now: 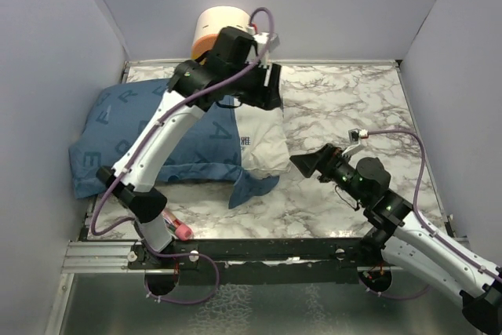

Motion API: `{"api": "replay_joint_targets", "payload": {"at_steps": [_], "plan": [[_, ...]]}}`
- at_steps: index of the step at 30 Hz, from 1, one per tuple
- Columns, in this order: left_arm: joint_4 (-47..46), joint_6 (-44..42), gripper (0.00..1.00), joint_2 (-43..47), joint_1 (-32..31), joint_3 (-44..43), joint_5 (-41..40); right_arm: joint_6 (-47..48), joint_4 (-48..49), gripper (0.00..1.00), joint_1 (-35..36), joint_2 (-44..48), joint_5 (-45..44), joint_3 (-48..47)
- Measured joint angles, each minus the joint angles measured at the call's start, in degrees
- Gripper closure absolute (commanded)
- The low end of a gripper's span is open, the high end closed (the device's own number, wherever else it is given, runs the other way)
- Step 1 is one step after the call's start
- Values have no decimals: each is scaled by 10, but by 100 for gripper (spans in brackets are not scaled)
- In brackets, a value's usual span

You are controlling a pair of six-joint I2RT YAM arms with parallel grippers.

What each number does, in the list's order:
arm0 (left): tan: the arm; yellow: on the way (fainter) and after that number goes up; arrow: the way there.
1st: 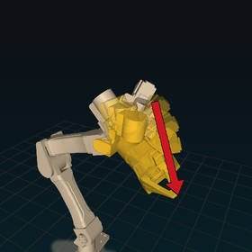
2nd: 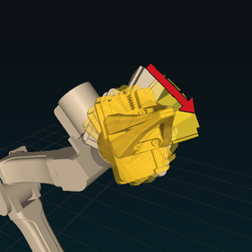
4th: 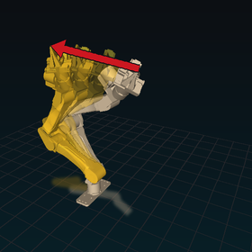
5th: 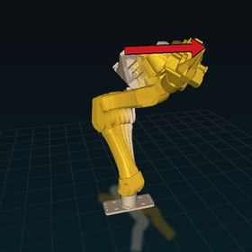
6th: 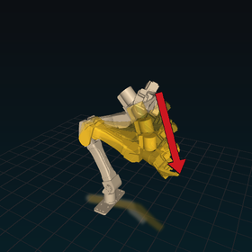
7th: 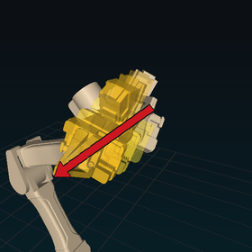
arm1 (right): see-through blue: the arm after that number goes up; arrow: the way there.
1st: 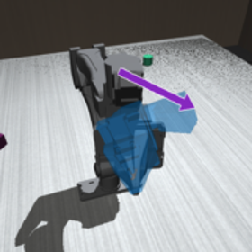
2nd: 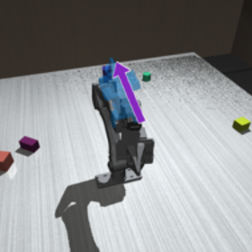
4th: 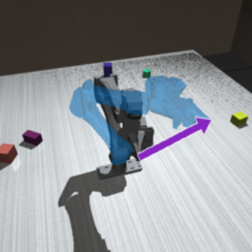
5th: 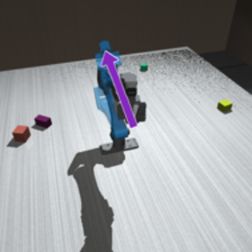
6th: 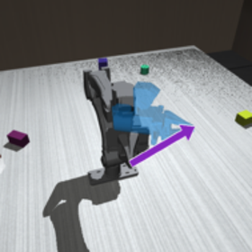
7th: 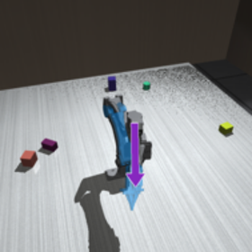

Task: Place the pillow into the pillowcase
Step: Stuff the pillow into the pillowcase.

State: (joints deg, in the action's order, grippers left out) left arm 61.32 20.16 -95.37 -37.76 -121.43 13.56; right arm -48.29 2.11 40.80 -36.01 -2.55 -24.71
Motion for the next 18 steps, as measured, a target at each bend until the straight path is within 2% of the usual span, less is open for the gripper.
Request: {"api": "replay_joint_targets", "payload": {"at_steps": [2,5,9,14,18], "plan": [[-4,-35,26,-34,-29,-33,-34,-25,-28,2,-12,5,-17,7],[-7,-105,2,-63,-90,-49,-85,-55,-55,4,-37,15,-29,12],[11,-175,1,-92,-139,-57,-149,-102,-56,4,-76,25,-26,24],[31,-197,1,-149,-139,-106,-247,-136,-60,4,-107,21,-13,36],[39,-205,1,-182,-151,-102,-315,-160,-60,5,-124,18,-1,36]]}}
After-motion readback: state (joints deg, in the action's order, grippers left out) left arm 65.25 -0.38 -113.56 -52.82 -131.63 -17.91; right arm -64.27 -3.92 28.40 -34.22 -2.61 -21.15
